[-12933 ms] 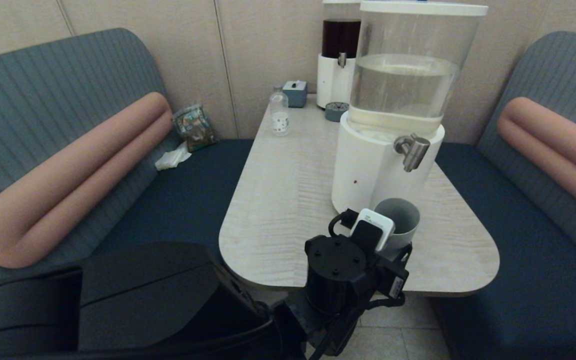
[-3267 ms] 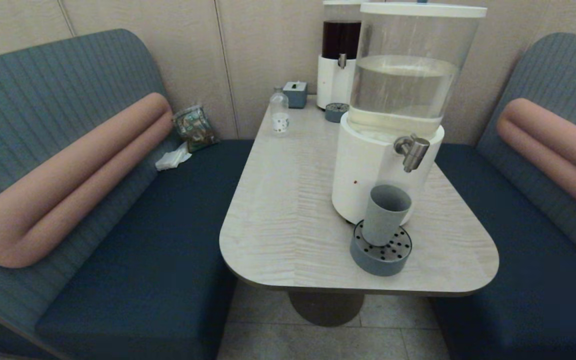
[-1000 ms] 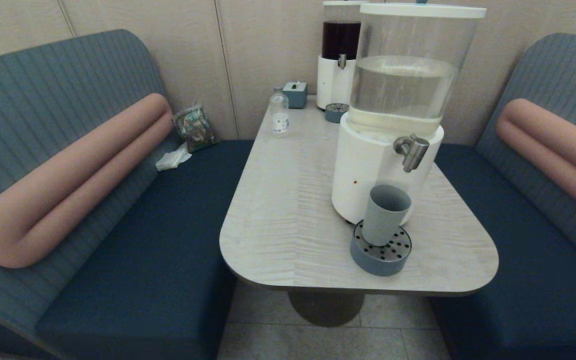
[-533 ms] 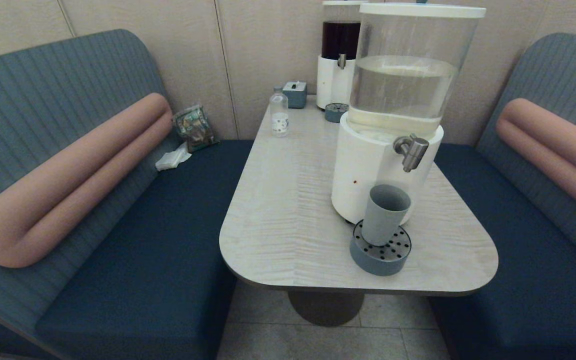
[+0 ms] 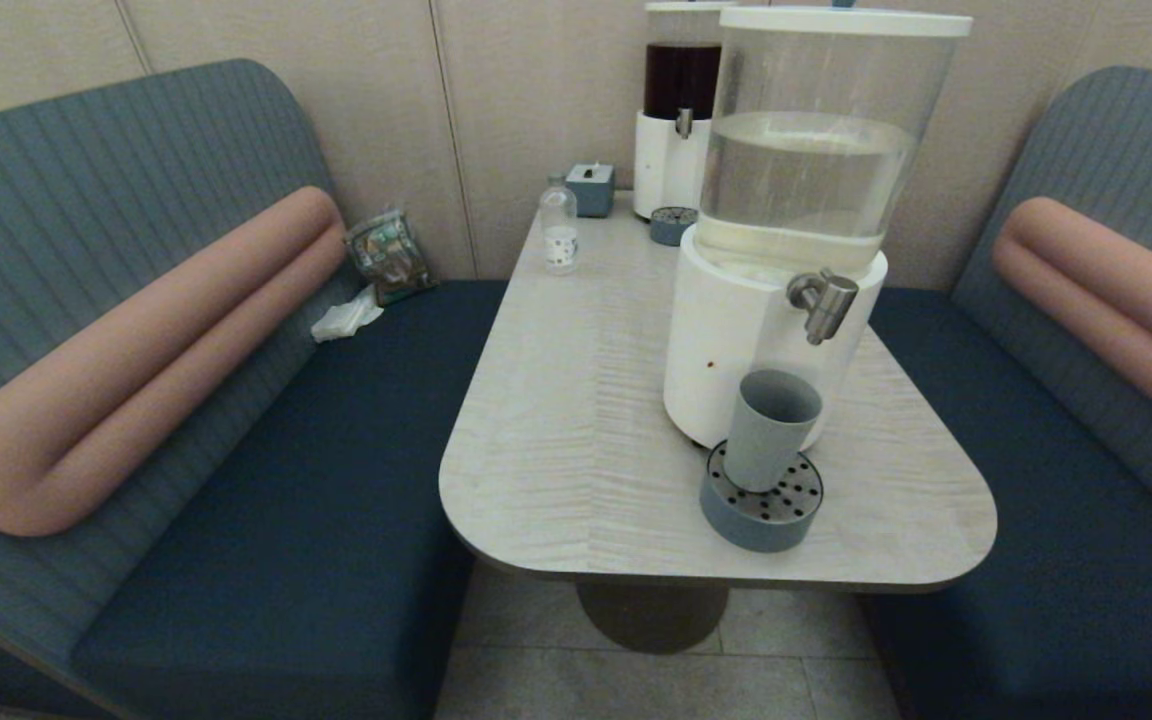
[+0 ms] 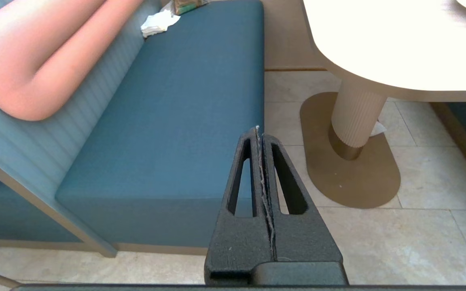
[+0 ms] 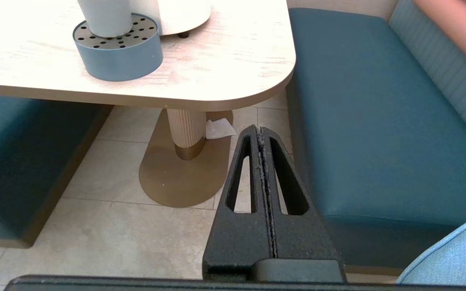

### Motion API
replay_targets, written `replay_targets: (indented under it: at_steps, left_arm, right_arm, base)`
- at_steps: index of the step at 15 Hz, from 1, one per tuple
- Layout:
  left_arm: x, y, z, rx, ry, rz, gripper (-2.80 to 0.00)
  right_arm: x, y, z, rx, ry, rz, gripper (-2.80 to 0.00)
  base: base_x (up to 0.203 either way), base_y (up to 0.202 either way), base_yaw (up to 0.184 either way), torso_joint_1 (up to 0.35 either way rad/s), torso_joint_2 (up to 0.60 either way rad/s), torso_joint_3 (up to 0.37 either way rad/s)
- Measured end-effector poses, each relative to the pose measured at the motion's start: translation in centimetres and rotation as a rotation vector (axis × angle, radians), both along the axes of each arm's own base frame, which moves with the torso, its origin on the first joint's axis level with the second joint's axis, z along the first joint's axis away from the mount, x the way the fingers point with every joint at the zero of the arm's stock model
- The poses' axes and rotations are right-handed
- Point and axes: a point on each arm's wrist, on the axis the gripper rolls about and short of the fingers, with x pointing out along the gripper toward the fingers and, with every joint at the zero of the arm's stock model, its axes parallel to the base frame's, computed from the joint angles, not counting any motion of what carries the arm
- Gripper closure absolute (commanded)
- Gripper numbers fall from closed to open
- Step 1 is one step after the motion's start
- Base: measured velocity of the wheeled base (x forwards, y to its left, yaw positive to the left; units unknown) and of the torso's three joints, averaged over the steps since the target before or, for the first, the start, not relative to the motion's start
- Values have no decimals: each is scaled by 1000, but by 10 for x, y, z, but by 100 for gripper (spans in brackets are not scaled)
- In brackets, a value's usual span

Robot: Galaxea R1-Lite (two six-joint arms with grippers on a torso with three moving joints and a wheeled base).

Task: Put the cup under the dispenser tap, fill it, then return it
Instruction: Turn on the faucet

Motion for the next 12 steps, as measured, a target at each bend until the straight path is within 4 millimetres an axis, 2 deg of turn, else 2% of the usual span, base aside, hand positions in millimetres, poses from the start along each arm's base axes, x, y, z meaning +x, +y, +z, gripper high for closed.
replay_targets:
  at_steps: [6, 8, 12]
  left_arm:
    - [0, 0, 0, 0, 0, 0, 0]
    - [0, 0, 0, 0, 0, -1, 0]
    - [0, 0, 0, 0, 0, 0, 0]
  right_arm:
    - [-2, 0, 4, 13, -6, -5, 0]
    - [-9, 0, 23, 12, -43, 4, 0]
    - [-36, 2, 75, 13, -78, 78, 0]
  base:
    - [0, 0, 0, 0, 0, 0]
    - [0, 0, 0, 0, 0, 0]
    - [0, 0, 0, 0, 0, 0]
